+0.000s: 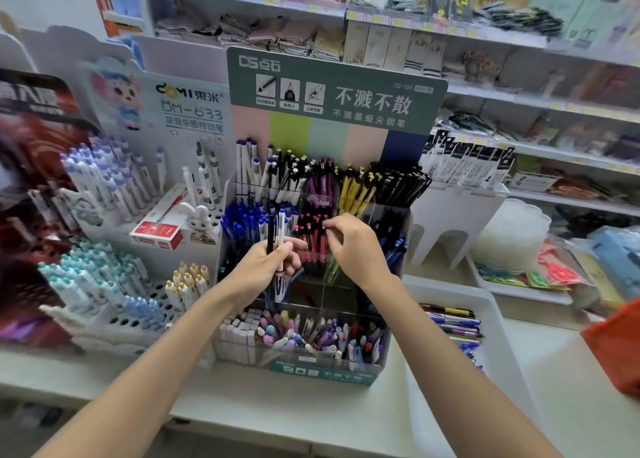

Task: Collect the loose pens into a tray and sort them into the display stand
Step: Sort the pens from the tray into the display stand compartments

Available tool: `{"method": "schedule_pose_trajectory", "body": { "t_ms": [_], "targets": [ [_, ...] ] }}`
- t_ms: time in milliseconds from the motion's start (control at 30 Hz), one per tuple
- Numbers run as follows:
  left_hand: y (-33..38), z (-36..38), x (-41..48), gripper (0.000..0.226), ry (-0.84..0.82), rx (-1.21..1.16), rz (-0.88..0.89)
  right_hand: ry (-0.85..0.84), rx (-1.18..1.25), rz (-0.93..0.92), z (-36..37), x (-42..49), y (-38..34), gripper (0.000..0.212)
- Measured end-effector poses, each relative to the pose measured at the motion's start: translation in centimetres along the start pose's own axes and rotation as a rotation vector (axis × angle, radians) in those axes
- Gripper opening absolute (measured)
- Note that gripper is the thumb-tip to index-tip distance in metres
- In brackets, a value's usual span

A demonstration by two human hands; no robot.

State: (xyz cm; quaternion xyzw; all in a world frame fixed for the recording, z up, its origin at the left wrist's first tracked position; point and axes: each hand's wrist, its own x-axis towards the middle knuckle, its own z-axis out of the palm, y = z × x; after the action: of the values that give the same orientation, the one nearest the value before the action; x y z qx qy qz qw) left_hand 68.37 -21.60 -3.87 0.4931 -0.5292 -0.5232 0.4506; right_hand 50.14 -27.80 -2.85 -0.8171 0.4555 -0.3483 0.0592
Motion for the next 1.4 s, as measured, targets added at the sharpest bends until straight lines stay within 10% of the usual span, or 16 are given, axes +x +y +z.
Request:
{"method": "schedule_pose_trajectory", "body": {
  "t_ms": [433,867,1233,1400],
  "targets": [
    [2.4,-1.3,0.3,0.045,-0.102,0.063,0.142,-0.026,0.452,0.057,-1.5,3.2,-7.2,0.033],
    [4.1,-8.2,0.6,0.024,0.089,-0.129,-0.007,0.562,0.521,0.008,-2.2,13.7,-11.1,0.022],
    [3.8,-9.3,0.3,0.019,0.145,-0.162,0.036,0.081,0.049,-0.065,3.4,13.5,-9.2,0.014],
    [4.8,-7.2,0.7,0.032,0.120,0.013,0.135,0.218,0.153,-0.131,0.0,11.6,-9.7,0.025]
  ]
}}
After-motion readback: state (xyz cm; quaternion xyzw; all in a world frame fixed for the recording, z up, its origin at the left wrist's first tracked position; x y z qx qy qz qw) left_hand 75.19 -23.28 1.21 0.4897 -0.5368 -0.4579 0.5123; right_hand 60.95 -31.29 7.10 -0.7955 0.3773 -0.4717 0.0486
